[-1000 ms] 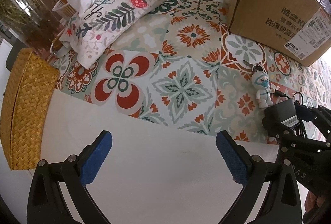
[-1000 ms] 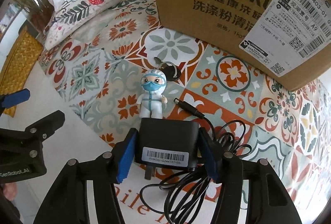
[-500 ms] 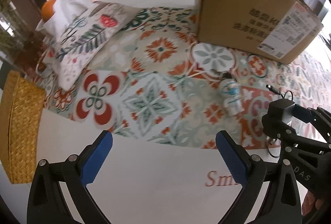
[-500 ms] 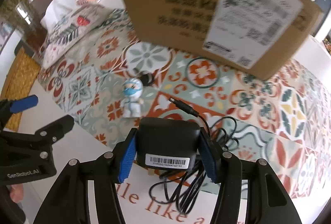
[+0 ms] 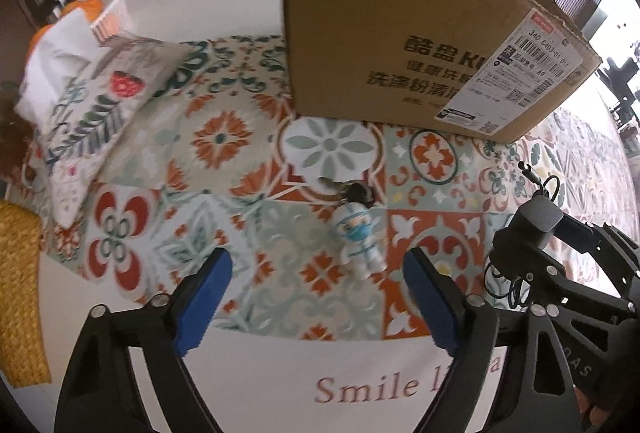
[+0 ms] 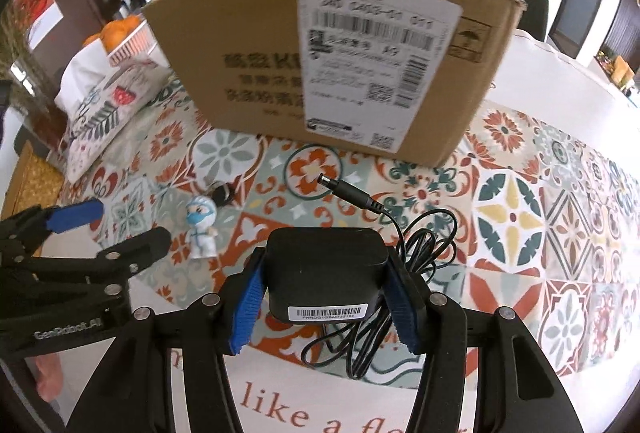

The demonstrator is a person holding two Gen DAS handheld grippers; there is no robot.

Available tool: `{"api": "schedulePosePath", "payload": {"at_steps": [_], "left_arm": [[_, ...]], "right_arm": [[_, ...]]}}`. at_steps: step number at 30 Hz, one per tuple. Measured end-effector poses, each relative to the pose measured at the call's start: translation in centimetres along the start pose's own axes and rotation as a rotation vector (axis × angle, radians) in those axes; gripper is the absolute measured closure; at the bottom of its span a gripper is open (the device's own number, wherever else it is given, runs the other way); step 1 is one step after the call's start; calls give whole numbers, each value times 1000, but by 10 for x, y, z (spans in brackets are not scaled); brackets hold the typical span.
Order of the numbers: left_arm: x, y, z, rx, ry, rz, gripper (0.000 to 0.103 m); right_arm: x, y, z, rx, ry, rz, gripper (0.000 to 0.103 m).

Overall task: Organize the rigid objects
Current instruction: 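Close the right tool on the black power adapter while the left grasps the white figurine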

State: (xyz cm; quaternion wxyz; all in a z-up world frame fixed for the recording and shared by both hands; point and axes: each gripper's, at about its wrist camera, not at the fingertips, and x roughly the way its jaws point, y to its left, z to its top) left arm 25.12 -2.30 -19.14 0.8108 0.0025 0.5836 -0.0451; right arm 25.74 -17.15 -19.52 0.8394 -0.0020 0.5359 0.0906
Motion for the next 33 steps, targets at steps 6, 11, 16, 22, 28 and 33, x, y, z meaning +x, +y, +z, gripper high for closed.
{"api": "schedulePosePath", "payload": {"at_steps": [6,11,16,22,28,33], "left_arm": [[17,-6,16,-22,37,-19,26],[31,-8,29,-31,84,-47,39],[48,-10,41,-54,135,-72,50],[64,-10,48,-74,166,-87,66],[68,-8,48,-69,154,-95,76],[60,-10,33,-46,131,-103,76]], "right_arm": [[5,-9,10,20,-6,-5,47],[11,-11,17,25,-2,-4,47],[18,-13,21,42,7,4,47],[23,-15,24,56,18,9,47],[24,-13,22,57,24,12,47],[21,-10,17,53,21,11,47]]}}
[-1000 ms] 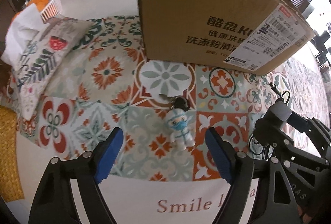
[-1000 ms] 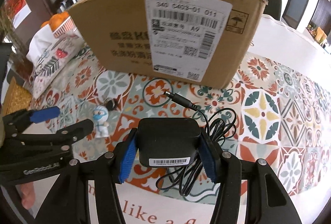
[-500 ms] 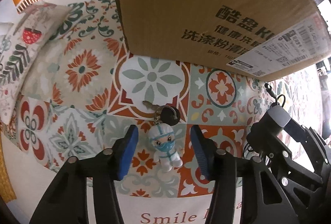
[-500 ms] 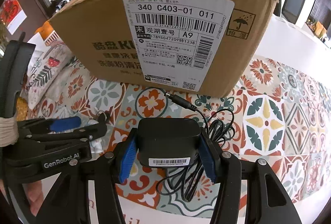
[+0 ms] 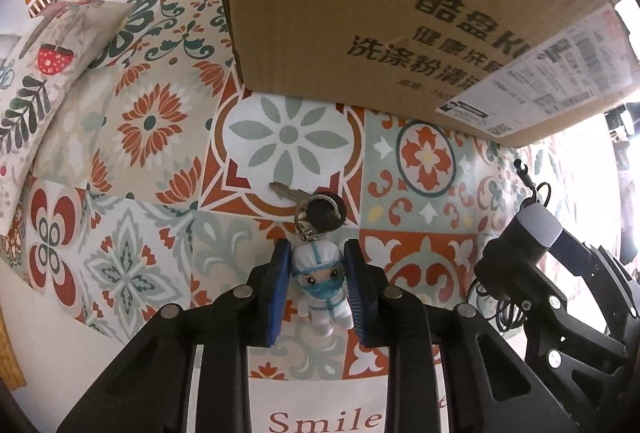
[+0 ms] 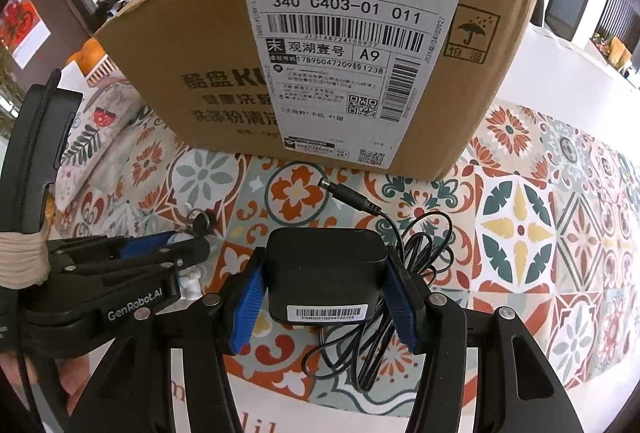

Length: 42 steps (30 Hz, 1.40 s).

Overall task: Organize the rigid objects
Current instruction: 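Lift both held items and carry them over the cardboard box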

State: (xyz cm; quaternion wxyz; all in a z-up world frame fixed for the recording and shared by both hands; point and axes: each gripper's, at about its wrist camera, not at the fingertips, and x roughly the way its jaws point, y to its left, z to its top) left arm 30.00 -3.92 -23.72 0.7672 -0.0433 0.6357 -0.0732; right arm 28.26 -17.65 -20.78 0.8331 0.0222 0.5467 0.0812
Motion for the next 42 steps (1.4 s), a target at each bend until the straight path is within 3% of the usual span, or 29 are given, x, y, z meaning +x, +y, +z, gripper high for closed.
{"api": "schedulePosePath", "payload": {"at_steps": [17,29,42], "left_arm": [[-65,-8,-49,77,-132,-20,76],[-121,-9,-46,78,-225,-27,76],[-187,-17,-41,124,-397,-39,76]], "right_arm": [[-55,0,-25,61,-83,28,47],[-91,10,-26,41,-161,39,47],[-145,18,-14,16,-296,64,47]]}}
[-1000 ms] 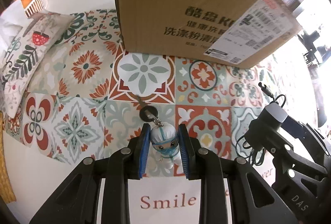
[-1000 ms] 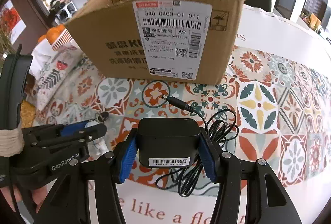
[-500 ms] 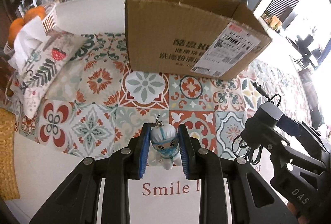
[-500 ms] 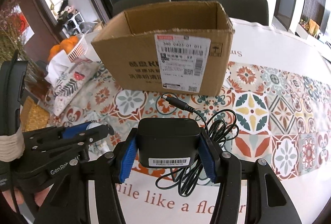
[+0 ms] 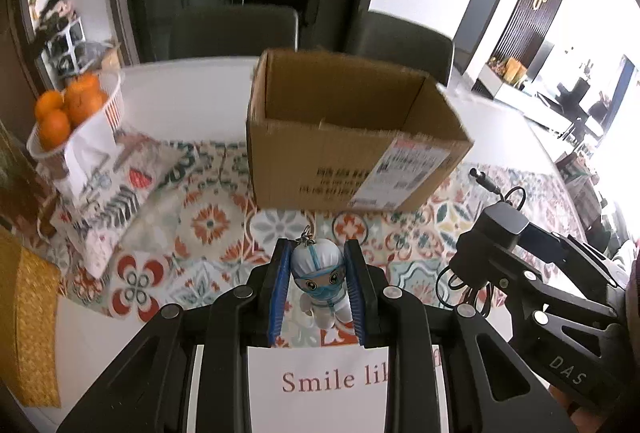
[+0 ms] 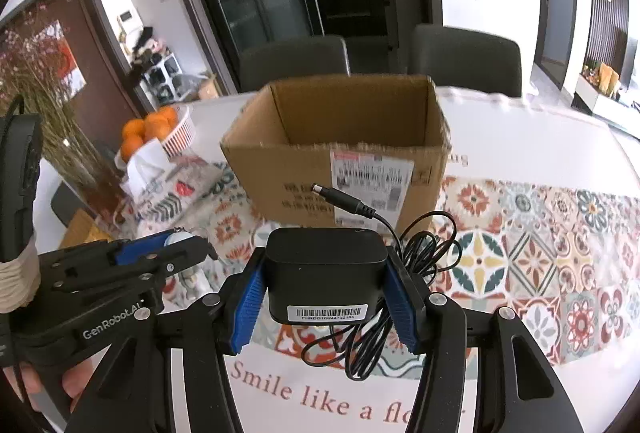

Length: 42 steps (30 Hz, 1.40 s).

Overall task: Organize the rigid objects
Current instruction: 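Lift both held items and carry them over the cardboard box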

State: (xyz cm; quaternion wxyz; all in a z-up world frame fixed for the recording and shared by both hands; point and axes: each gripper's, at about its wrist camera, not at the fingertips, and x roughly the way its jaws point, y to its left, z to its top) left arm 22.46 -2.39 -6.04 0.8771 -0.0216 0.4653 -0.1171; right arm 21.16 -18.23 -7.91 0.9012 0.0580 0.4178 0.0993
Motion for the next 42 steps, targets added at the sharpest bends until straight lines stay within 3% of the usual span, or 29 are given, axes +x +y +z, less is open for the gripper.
{"api": "schedulePosePath", "payload": {"at_steps": [21,33,42], "left_arm": [[-40,-13,76,87,-200,-9,76],[-20,-8,118,84,-209,-20,76],[12,-7,146,96,-193,-4,76]], "right_arm": [[-37,5,68,-26,-177,23,47],[-14,2,108,-31,-190,42,47],[26,-13,133,-14,-135,56,47]]}}
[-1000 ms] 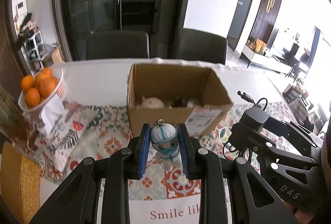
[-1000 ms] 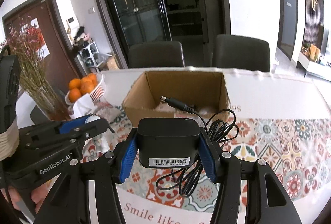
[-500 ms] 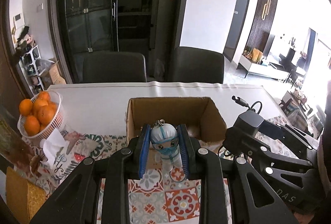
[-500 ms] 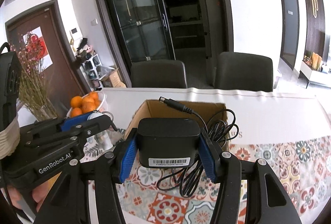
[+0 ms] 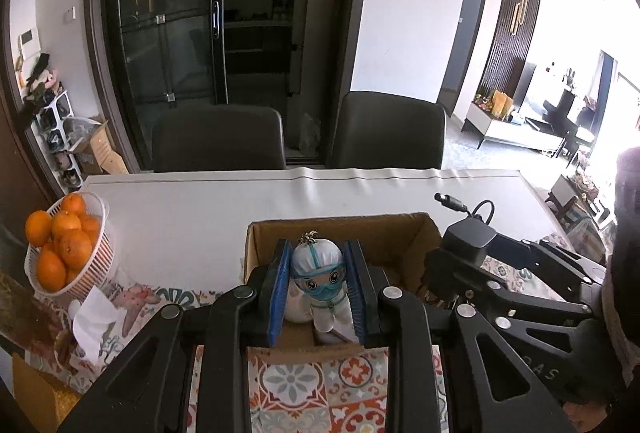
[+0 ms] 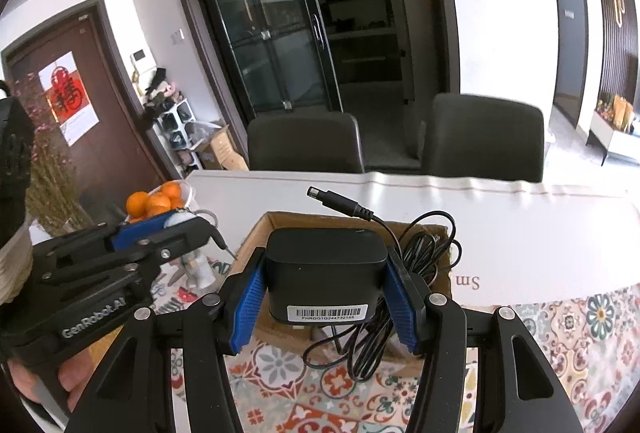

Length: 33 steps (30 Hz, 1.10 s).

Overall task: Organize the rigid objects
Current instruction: 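Open both tools to drop the adapter and figurine into the box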

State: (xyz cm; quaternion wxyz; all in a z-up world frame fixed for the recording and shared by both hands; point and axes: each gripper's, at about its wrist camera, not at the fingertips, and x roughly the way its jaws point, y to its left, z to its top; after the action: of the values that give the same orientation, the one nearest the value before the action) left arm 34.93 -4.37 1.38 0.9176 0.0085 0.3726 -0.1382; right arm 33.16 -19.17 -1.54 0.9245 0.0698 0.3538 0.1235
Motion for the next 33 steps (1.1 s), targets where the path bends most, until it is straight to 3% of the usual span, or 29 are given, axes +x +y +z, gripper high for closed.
{"api": "schedulePosePath", "payload": {"at_steps": [16,20,24,33], "left_arm": [[80,5,-1,-4,154,-3,76],[84,7,-7,-19,174,4,75],[79,5,-15,-14,176,33,70],[31,3,-30,0,94,124,43]], "right_arm": [[73,-34,3,38,126,-27,47],[78,-37,4,38,141,-54,40],[72,-37,-1,36,143,-109,39],[29,-23,-13,14,95,-179,35]]}}
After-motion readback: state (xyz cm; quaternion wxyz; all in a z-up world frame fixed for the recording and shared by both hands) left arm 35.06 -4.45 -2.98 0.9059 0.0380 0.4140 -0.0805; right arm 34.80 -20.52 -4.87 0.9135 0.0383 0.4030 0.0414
